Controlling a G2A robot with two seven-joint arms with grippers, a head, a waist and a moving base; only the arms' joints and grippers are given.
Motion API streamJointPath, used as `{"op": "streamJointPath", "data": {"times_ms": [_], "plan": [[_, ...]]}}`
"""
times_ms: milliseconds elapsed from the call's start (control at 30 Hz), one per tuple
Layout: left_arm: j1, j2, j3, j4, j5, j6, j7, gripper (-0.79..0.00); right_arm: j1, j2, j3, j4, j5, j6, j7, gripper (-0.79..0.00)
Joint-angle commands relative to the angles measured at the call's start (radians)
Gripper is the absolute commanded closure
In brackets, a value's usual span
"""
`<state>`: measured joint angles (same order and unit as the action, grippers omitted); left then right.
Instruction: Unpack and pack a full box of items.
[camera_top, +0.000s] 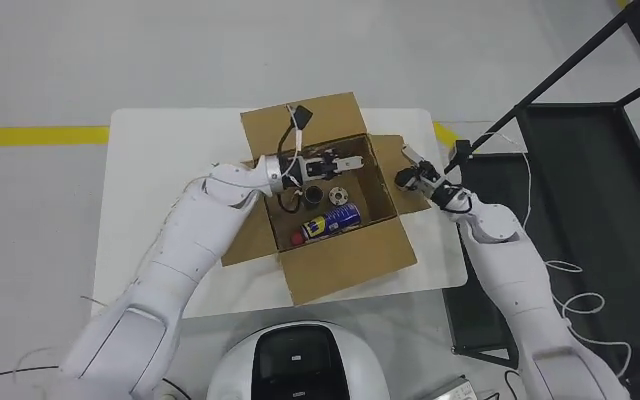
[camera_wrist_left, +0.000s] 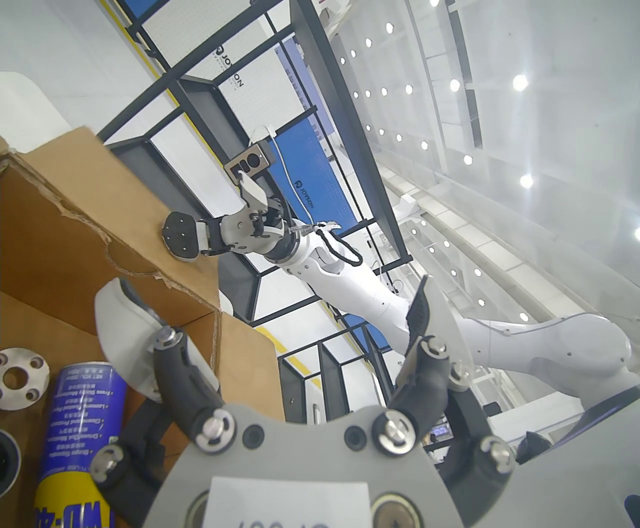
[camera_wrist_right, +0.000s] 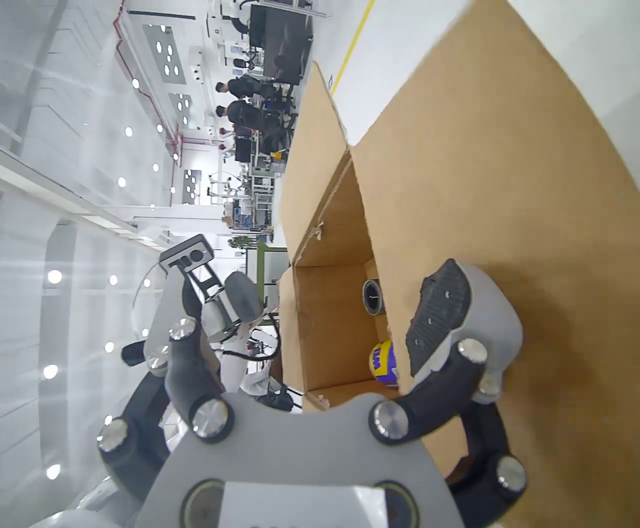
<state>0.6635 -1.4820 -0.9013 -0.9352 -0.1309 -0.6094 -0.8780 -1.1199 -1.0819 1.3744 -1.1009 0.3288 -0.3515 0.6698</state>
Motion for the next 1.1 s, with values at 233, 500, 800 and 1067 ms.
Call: {"op": "streamJointPath", "data": {"times_ms": [233, 500, 800, 1067], "plan": [[0.201, 0.090, -0.201, -0.338, 0.122, 0.155, -0.016, -0.785, 0.021, -0.014, -0.055, 0.043, -0.050, -0.028, 0.008, -0.785], [0.265, 0.128, -0.334, -0.446, 0.148, 0.193, 0.010, -0.785, -0.043, 0.001, -0.020, -0.064, -0.065, -0.006, 0.074, -0.785], [0.323, 0.162, -0.480, -0.499, 0.131, 0.192, 0.047, -0.785, -0.094, 0.005, -0.034, -0.170, -0.083, 0.071, 0.115, -0.785], [0.367, 0.185, -0.562, -0.537, 0.093, 0.188, 0.057, -0.785, -0.088, 0.001, -0.045, -0.193, -0.055, 0.072, 0.128, -0.785]]}}
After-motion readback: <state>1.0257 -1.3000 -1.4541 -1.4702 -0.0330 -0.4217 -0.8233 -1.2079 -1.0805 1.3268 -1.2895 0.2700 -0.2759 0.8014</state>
